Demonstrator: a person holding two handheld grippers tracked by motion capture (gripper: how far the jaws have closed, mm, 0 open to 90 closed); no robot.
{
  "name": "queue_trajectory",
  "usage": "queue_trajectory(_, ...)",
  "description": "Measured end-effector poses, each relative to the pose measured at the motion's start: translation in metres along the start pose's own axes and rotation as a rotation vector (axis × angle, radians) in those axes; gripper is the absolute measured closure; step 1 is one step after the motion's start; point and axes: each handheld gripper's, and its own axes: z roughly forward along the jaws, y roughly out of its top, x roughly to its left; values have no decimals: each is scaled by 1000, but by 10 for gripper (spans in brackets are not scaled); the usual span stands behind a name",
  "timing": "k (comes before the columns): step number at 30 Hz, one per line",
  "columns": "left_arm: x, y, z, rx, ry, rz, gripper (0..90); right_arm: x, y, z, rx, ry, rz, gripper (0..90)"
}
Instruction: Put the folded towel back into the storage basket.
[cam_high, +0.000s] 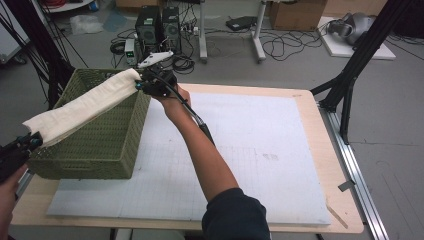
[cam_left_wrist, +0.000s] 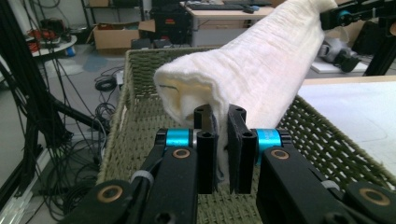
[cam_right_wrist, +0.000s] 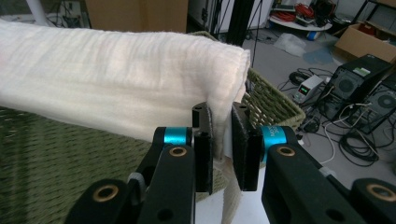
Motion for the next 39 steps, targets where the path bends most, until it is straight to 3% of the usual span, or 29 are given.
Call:
queue_trajectory(15, 2, -9, 4, 16, 36, 12, 833, 1, 12, 47, 30, -28, 30, 810)
queue_trajectory(25, 10, -13, 7, 32, 41, -13, 817, 8, 17, 71, 32, -54, 30, 807)
queue_trajectory(26, 11, -13, 9, 38, 35, -23, 797, 8, 17, 73, 31, -61, 30, 791)
queue_trajectory(27, 12, -13, 10, 49, 33, -35, 733, 9, 17, 77, 34, -74, 37, 715)
queue_trajectory(29, 13, -13, 10, 72, 41, -75, 530, 9, 14, 83, 48, -99, 71, 548)
queue_trajectory(30, 13, -13, 7, 62, 43, -71, 475, 9, 12, 84, 48, -107, 73, 524)
queue_trajectory(33, 12, -11, 0, 33, 37, -64, 395, 6, 9, 82, 52, -114, 81, 494)
queue_trajectory(39, 5, -7, -5, -1, 10, -36, 395, -8, 6, 61, 29, -126, 88, 466)
